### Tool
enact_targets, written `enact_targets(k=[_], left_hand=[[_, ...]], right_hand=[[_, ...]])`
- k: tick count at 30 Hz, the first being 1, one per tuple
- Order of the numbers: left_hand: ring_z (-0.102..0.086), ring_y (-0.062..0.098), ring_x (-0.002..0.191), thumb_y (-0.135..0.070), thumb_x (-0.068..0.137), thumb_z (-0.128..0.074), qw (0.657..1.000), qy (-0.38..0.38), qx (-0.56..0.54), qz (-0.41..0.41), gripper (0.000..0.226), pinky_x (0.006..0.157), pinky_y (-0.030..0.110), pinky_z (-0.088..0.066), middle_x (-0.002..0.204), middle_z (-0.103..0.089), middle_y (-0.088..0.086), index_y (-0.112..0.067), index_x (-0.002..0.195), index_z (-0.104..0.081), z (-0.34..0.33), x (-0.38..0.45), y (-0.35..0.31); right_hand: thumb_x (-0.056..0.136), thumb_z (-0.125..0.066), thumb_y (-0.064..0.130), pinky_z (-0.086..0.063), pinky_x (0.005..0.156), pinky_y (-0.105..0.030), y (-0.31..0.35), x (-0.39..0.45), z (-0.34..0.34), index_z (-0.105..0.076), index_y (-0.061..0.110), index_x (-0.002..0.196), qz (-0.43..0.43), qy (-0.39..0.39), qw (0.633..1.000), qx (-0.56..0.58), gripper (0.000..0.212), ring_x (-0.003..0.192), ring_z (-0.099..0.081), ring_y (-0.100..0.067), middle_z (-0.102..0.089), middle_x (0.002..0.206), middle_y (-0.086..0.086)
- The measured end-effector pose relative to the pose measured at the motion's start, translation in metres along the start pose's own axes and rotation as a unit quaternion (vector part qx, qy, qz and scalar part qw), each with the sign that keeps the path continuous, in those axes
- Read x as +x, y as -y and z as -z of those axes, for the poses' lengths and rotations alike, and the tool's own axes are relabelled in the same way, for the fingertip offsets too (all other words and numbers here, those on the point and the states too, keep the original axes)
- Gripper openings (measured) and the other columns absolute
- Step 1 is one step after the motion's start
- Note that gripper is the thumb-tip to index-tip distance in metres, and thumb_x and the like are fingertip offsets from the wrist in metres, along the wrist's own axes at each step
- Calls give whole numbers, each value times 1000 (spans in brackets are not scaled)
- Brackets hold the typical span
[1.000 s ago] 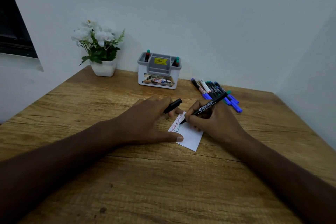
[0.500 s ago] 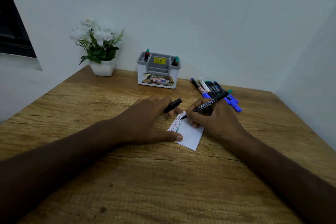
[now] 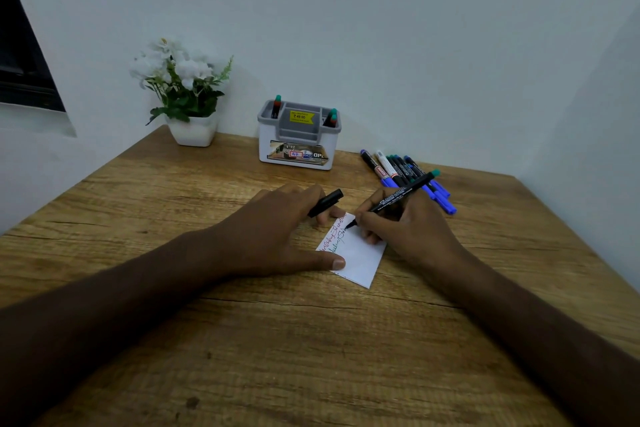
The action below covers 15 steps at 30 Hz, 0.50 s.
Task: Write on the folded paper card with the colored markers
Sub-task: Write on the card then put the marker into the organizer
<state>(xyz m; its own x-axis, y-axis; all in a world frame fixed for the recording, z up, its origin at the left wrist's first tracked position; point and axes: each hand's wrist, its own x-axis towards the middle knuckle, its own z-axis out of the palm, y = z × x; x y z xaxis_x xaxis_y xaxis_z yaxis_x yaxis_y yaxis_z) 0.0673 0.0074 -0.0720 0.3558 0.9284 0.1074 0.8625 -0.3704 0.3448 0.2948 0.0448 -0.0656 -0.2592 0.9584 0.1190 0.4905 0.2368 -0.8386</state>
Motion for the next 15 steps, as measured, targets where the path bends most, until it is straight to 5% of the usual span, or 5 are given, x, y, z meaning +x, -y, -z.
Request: enact_targets(k=[15], left_hand=[[-52, 3, 98, -85, 74, -61, 1000, 12, -9, -7, 66, 80, 32, -48, 112, -57, -16, -38, 118, -47, 4, -1, 4]], right_hand=[[94, -75, 16, -62, 69, -20, 1, -1, 1, -77, 17, 95, 8, -5, 1000, 4, 2, 69, -76, -9, -80, 77, -2]])
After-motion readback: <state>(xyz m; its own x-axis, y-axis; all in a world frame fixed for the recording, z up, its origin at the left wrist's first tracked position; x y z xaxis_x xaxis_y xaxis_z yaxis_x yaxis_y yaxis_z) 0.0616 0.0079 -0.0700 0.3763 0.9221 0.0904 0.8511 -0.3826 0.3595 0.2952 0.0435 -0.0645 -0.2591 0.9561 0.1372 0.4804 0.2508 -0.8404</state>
